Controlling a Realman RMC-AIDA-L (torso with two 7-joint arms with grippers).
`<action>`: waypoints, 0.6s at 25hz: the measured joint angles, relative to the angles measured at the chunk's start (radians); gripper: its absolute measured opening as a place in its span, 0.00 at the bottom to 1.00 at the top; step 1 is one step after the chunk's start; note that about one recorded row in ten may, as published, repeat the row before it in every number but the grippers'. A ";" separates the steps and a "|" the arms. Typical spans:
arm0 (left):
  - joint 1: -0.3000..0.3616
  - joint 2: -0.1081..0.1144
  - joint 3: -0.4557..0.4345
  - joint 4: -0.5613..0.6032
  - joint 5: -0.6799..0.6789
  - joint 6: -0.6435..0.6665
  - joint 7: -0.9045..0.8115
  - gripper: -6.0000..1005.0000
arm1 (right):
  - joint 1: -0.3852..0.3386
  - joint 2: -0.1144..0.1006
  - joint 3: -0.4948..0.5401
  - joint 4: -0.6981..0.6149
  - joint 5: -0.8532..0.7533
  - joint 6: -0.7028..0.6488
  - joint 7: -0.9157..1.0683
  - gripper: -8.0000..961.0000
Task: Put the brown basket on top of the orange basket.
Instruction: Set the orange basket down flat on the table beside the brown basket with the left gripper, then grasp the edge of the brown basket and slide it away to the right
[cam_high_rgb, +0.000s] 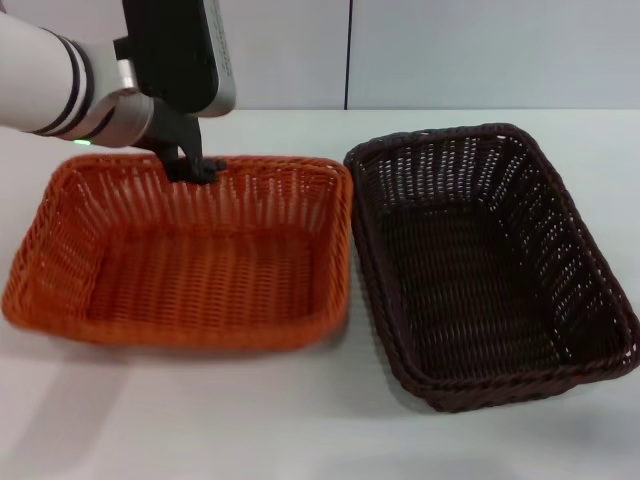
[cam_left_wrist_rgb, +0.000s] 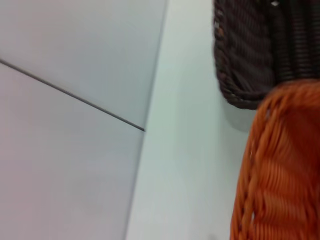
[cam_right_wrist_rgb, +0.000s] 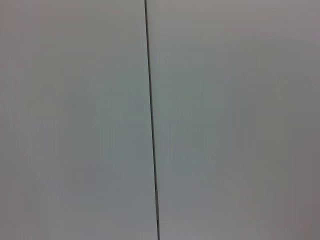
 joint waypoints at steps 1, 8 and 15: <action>0.000 0.000 0.000 0.000 0.000 0.000 0.000 0.50 | 0.000 0.000 0.001 0.000 0.000 0.000 0.000 0.84; 0.166 -0.002 0.074 -0.193 -0.013 0.234 -0.154 0.72 | 0.002 0.000 0.002 -0.004 0.000 0.019 0.000 0.84; 0.558 -0.001 0.192 -0.145 -0.023 1.222 -0.646 0.80 | 0.048 -0.026 0.008 -0.063 -0.076 0.108 0.070 0.84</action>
